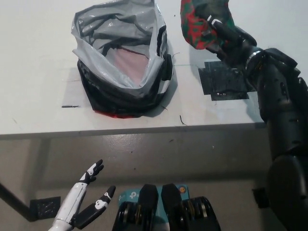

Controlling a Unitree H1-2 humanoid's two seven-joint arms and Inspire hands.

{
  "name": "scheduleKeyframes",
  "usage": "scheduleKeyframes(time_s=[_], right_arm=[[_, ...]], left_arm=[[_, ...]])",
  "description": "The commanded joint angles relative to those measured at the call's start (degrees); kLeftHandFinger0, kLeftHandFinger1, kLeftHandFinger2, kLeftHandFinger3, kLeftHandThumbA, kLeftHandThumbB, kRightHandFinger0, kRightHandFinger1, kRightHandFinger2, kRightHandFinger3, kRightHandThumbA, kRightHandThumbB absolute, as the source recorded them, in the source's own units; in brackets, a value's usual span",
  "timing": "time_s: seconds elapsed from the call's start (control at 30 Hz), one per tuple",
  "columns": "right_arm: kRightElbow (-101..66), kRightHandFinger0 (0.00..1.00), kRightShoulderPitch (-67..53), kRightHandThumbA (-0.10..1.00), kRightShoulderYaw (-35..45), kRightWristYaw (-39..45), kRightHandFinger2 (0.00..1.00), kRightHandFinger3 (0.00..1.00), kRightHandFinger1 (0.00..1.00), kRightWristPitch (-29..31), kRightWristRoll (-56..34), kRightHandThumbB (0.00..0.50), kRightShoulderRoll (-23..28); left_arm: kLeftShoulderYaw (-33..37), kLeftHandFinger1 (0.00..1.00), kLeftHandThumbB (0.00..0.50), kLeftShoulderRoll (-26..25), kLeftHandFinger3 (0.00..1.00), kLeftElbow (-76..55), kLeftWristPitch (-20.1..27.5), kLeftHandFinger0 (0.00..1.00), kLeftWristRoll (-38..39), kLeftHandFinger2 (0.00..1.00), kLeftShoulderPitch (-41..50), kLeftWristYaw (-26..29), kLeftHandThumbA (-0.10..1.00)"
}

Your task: The robot uses its right hand to pick up a bag of coffee beans and puts it in the black plastic bag, then the robot grabs the top of the bag and lifts it.

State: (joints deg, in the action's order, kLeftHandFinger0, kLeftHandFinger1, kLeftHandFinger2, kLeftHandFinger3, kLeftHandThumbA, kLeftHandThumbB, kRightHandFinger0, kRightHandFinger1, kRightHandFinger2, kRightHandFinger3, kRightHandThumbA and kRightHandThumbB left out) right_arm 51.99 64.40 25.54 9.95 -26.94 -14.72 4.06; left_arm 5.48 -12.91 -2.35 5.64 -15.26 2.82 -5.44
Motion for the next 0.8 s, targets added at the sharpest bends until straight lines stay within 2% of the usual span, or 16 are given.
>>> scheduleKeyframes(time_s=[0.0,0.03,0.1,0.17,0.23,0.27,0.3,0.33,0.43,0.47,0.5,0.53,0.63,0.67,0.73,0.77], right_arm=[[-4.1,0.00,6.5,-0.10,-4.0,4.4,0.63,0.39,0.21,0.2,-1.7,0.154,1.2],[-4.1,0.00,6.9,-0.10,-4.4,4.3,0.65,0.35,0.23,0.1,-1.8,0.150,1.1],[-4.3,0.03,7.5,-0.10,-5.6,4.2,0.71,0.41,0.30,0.1,-1.8,0.161,0.8],[-3.0,0.00,8.6,-0.10,-7.1,5.2,0.66,0.42,0.23,1.9,-1.5,0.129,0.7],[-2.6,0.00,8.9,-0.10,-8.2,5.4,0.66,0.36,0.23,3.4,-1.1,0.136,0.6],[-2.7,0.00,9.6,-0.10,-8.9,4.6,0.66,0.44,0.22,2.8,-0.9,0.130,0.3],[-2.8,0.00,9.8,-0.10,-9.1,4.2,0.66,0.44,0.22,2.3,-1.0,0.130,0.1],[-3.1,0.00,10.1,-0.10,-9.1,3.7,0.68,0.54,0.22,1.6,-1.3,0.121,-0.1],[-3.0,0.00,11.4,-0.10,-9.0,3.1,0.68,0.66,0.23,0.8,-2.5,0.121,-1.0],[-2.8,0.00,11.8,-0.10,-9.0,3.0,0.68,0.57,0.23,0.9,-2.6,0.134,-1.2],[-2.6,0.00,12.0,-0.10,-8.9,2.9,0.68,0.55,0.23,0.9,-2.7,0.136,-1.4],[-2.1,0.00,12.5,-0.10,-8.8,2.6,0.67,0.38,0.22,0.9,-2.8,0.152,-1.6],[-2.1,0.00,13.2,-0.10,-8.8,2.5,0.69,0.40,0.24,1.4,-2.9,0.148,-2.1],[-1.9,0.00,13.3,-0.10,-8.9,2.8,0.69,0.51,0.24,2.0,-2.8,0.141,-2.1],[-1.9,0.00,13.4,-0.10,-9.1,2.9,0.69,0.52,0.24,2.3,-2.7,0.143,-2.2],[-1.6,0.00,13.6,-0.10,-8.6,2.7,0.71,0.81,0.24,1.8,-3.1,0.147,-2.3]], left_arm=[[-0.1,1.00,0.115,-0.8,1.00,-1.6,0.2,1.00,0.4,1.00,-0.5,-0.6,0.69],[-0.1,1.00,0.113,-0.8,1.00,-1.6,0.3,1.00,0.4,1.00,-0.5,-0.5,0.69],[-0.1,1.00,0.118,-0.6,1.00,-1.7,0.2,1.00,0.4,1.00,-0.4,-0.6,0.69],[-0.1,1.00,0.125,-0.4,1.00,-1.5,0.3,1.00,0.2,1.00,-0.5,-0.4,0.69],[0.0,1.00,0.124,-0.5,1.00,-1.5,0.3,1.00,-0.1,1.00,-0.6,-0.4,0.69],[0.0,1.00,0.124,-0.4,1.00,-1.5,0.2,1.00,0.0,1.00,-0.6,-0.4,0.69],[0.0,1.00,0.124,-0.4,1.00,-1.5,0.2,1.00,0.0,1.00,-0.6,-0.4,0.69],[0.0,1.00,0.131,-0.4,1.00,-1.5,0.2,1.00,-0.1,1.00,-0.6,-0.4,0.70],[0.1,1.00,0.132,-0.5,1.00,-1.4,0.3,1.00,-0.2,1.00,-0.6,-0.5,0.72],[0.1,1.00,0.137,-0.6,1.00,-1.6,0.1,1.00,-0.3,1.00,-0.5,-0.5,0.72],[0.1,1.00,0.137,-0.6,1.00,-1.7,-0.1,1.00,-0.4,1.00,-0.4,-0.6,0.72],[0.1,1.00,0.130,-0.6,1.00,-1.7,-0.2,1.00,-0.2,1.00,-0.3,-0.7,0.72],[0.2,1.00,0.130,-0.7,1.00,-2.0,-0.6,1.00,-0.5,1.00,-0.1,-0.8,0.72],[0.2,1.00,0.132,-0.8,1.00,-2.0,-0.5,1.00,-0.5,1.00,-0.1,-0.8,0.72],[0.2,1.00,0.137,-0.9,1.00,-2.1,-0.6,1.00,-0.5,1.00,-0.1,-0.9,0.72],[0.2,1.00,0.137,-0.9,1.00,-2.2,-0.8,1.00,-0.4,1.00,0.0,-1.0,0.72]])
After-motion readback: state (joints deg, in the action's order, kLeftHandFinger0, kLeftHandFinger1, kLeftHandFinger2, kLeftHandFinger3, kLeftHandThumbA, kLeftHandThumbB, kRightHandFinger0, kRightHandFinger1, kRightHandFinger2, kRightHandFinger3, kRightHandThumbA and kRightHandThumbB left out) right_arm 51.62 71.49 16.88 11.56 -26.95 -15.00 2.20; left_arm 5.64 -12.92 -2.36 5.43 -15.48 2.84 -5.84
